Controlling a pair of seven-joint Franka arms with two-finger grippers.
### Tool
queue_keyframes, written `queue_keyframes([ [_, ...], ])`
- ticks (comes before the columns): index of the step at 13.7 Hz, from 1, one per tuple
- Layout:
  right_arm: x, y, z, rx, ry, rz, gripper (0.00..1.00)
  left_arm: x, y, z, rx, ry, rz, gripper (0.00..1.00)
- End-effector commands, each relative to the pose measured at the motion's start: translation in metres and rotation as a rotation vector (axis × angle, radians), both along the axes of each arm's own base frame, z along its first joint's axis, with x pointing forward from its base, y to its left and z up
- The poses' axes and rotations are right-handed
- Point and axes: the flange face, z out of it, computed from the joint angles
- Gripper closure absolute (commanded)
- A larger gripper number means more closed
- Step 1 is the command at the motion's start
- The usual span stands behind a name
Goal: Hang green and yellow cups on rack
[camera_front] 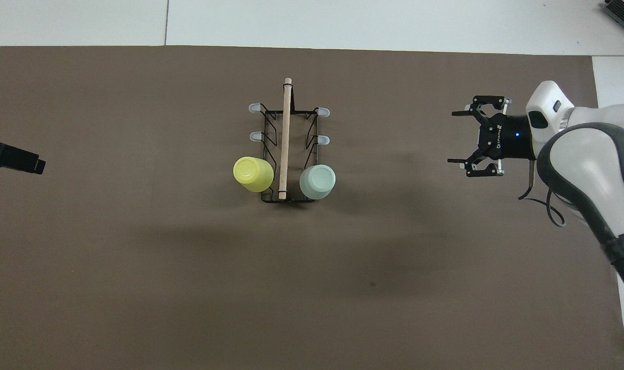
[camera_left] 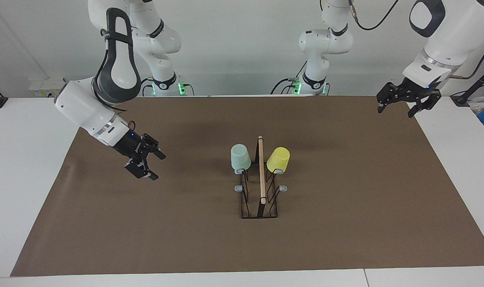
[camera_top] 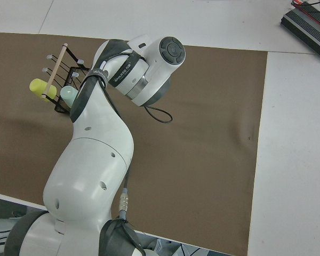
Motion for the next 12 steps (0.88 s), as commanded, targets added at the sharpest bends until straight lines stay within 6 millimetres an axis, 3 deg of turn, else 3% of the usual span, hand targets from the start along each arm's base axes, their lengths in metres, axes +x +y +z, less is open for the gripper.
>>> queue_keyframes([
  [1,0.006,0.008,0.027,-0.066,0.135,-0.130,0.00,-0.007,0.002,0.001,-0.005,-0.011,0.013,0.00],
  [6,-0.022,0.007,0.074,-0.176,0.340,-0.459,0.00,-0.007,0.002,0.001,-0.005,-0.011,0.013,0.00],
  [12,-0.049,-0.011,0.102,-0.175,0.544,-0.862,0.00,-0.007,0.002,0.001,-0.005,-0.011,0.013,0.00],
])
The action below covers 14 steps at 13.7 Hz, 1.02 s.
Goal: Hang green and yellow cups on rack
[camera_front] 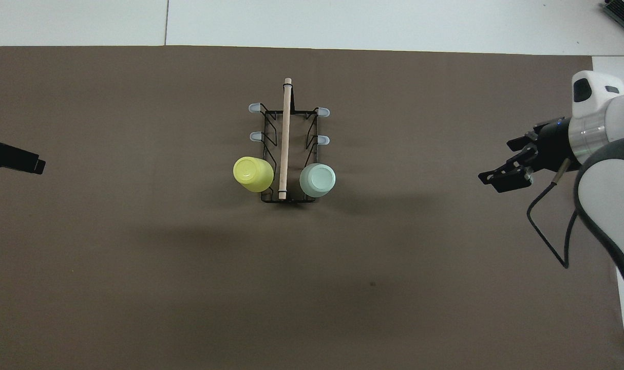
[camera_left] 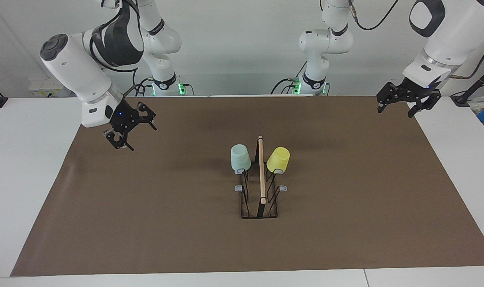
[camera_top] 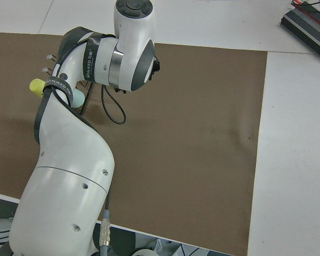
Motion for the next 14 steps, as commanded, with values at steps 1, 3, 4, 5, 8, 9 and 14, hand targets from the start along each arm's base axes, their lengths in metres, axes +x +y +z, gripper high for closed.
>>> queue_keyframes([
  [1,-0.009,-0.006,0.006,-0.019,0.059,-0.151,0.00,-0.007,0.001,0.001,-0.005,-0.011,0.013,0.00],
  [3,-0.016,-0.002,0.008,-0.021,0.104,-0.239,0.00,-0.007,0.001,0.001,-0.005,-0.011,0.013,0.00],
  [4,-0.018,0.001,0.011,-0.029,0.137,-0.296,0.00,-0.007,0.001,0.001,-0.005,-0.011,0.013,0.00],
  [5,-0.019,0.003,0.017,-0.078,0.147,-0.332,0.00,-0.007,0.001,0.001,-0.005,-0.011,0.013,0.00],
  [8,-0.022,0.001,0.060,-0.136,0.152,-0.333,0.00,-0.007,0.001,0.001,-0.005,-0.011,0.013,0.00],
  [9,-0.021,-0.009,0.064,-0.133,0.144,-0.349,0.00,-0.007,0.001,0.001,-0.005,-0.011,0.013,0.00],
  [14,-0.024,-0.046,0.065,-0.126,0.143,-0.409,0.00,-0.007,0.001,0.001,-0.005,-0.011,0.013,0.00],
])
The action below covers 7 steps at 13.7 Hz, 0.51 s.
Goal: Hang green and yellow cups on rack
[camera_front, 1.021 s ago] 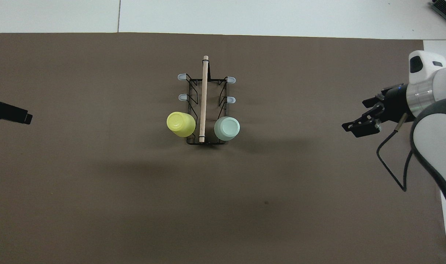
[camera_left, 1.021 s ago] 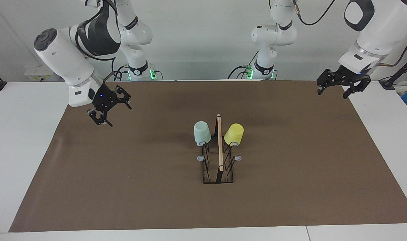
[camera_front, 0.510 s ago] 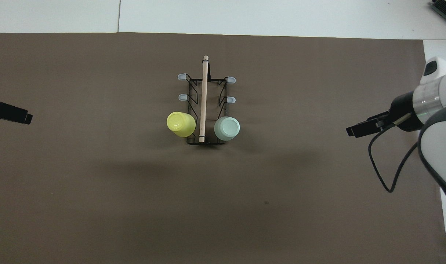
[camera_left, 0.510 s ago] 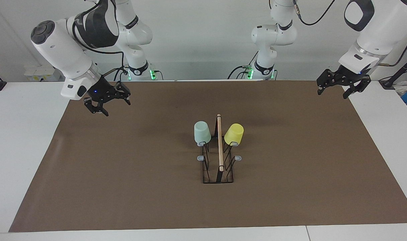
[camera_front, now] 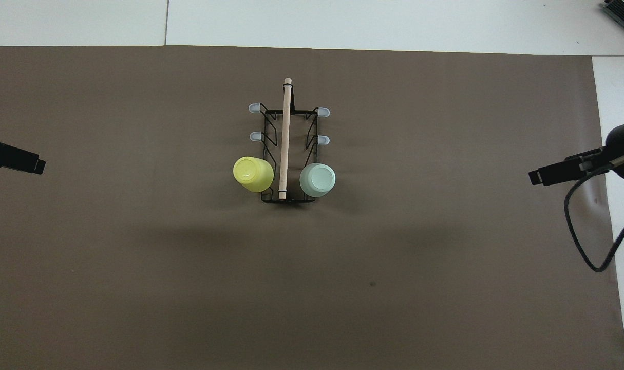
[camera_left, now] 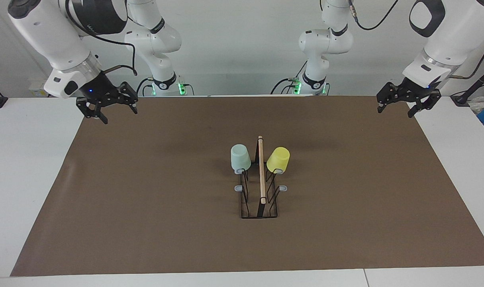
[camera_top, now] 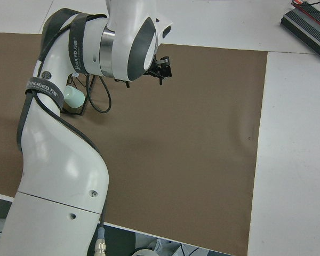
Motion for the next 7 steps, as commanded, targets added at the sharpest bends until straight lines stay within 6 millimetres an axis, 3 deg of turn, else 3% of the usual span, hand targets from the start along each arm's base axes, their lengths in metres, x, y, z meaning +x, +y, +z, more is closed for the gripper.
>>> queue_keyframes([
  [1,-0.002,-0.003,0.001,-0.032,0.009,-0.002,0.00,-0.007,0.001,0.001,-0.005,-0.011,0.013,0.00],
  [6,0.008,0.007,0.007,-0.105,-0.022,-0.112,0.00,-0.007,0.001,0.001,-0.005,-0.011,0.013,0.00],
  [7,0.012,0.021,0.008,-0.109,-0.022,-0.130,0.00,-0.007,0.001,0.001,-0.005,-0.011,0.013,0.00],
])
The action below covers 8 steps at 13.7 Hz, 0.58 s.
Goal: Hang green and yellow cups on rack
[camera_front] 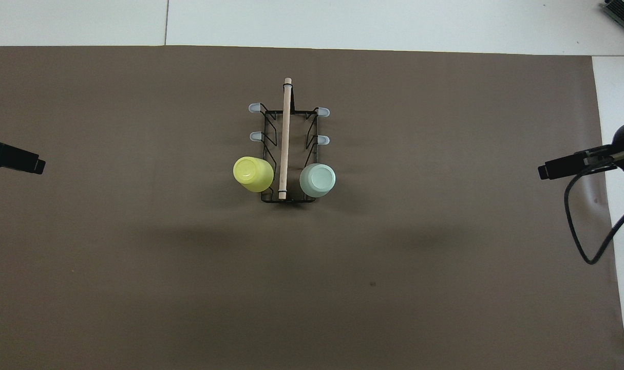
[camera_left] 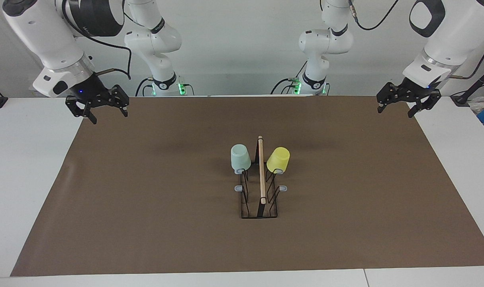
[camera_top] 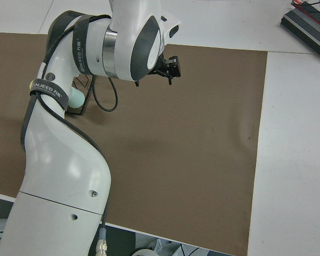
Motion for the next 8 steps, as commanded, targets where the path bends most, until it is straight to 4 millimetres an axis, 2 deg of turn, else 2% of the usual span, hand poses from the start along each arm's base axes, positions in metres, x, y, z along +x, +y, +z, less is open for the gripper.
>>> queue_keyframes([
  [1,0.009,0.024,0.010,-0.052,-0.017,-0.069,0.00,-0.007,0.001,0.001,-0.005,-0.011,0.012,0.00],
  [4,0.010,0.041,0.010,-0.065,-0.017,-0.099,0.00,-0.007,0.001,0.001,-0.005,-0.011,0.012,0.00],
  [5,0.010,0.040,0.010,-0.063,-0.021,-0.100,0.00,-0.008,0.000,0.003,-0.004,-0.011,-0.006,0.00],
  [6,0.011,0.039,0.011,-0.061,-0.030,-0.104,0.00,-0.008,-0.011,0.009,-0.006,-0.032,-0.015,0.00],
  [8,0.011,0.042,0.011,-0.058,-0.026,-0.106,0.00,-0.014,-0.047,0.006,-0.006,-0.009,-0.080,0.00],
])
